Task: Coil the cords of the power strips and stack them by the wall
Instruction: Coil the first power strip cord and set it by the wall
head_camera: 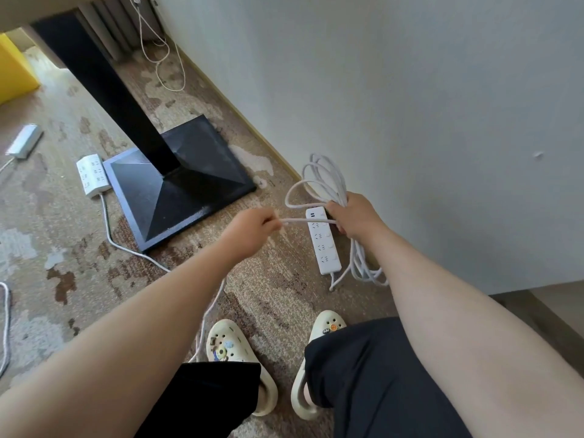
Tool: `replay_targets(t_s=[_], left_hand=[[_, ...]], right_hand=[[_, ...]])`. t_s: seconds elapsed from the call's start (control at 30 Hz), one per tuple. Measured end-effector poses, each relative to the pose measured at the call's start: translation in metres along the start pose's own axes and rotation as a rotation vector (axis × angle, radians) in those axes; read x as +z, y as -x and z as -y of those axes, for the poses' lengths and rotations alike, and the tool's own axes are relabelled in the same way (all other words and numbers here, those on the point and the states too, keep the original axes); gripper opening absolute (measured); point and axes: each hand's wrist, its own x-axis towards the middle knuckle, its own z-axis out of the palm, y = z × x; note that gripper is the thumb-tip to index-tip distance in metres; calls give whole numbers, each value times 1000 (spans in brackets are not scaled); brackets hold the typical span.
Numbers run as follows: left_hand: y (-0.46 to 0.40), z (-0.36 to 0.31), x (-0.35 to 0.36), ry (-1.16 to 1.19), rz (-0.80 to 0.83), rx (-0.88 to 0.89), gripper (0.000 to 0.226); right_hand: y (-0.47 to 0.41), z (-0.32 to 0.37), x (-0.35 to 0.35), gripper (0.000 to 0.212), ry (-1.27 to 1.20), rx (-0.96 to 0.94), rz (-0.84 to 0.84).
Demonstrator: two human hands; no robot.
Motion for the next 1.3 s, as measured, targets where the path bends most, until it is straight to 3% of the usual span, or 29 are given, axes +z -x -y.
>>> replay_targets(t_s=[0.13, 0.33, 0.53, 0.63, 0.73, 0.93, 1.0, 1.2, 1.3], left_hand=[[-1, 22, -15, 114, -123, -100, 24], [-18, -6, -24, 213, -365, -111, 30], [-26, -12, -39, 115, -380, -85, 32], [-20, 6, -36, 113, -244, -109, 29], [-10, 23, -24, 93, -117, -103, 26], [21, 54, -8, 117, -139, -64, 24], [28, 61, -8, 130, -157, -105, 24], [8, 19, -14, 237, -167, -131, 28], [2, 0, -9, 298, -120, -108, 29]], right_hand=[[-2, -5, -10, 21, 72, 19, -25], [9, 7, 0, 54, -56, 24, 264], [12, 14, 3, 30, 36, 26, 332], [12, 13, -7, 32, -64, 59, 265], [10, 10, -16, 36, -117, 113, 91], [3, -1, -30, 35, -263, 205, -334], [3, -5, -31, 35, -253, 211, -389], [9, 7, -4, 35, -95, 146, -56], [13, 13, 4, 32, -213, 110, 47]])
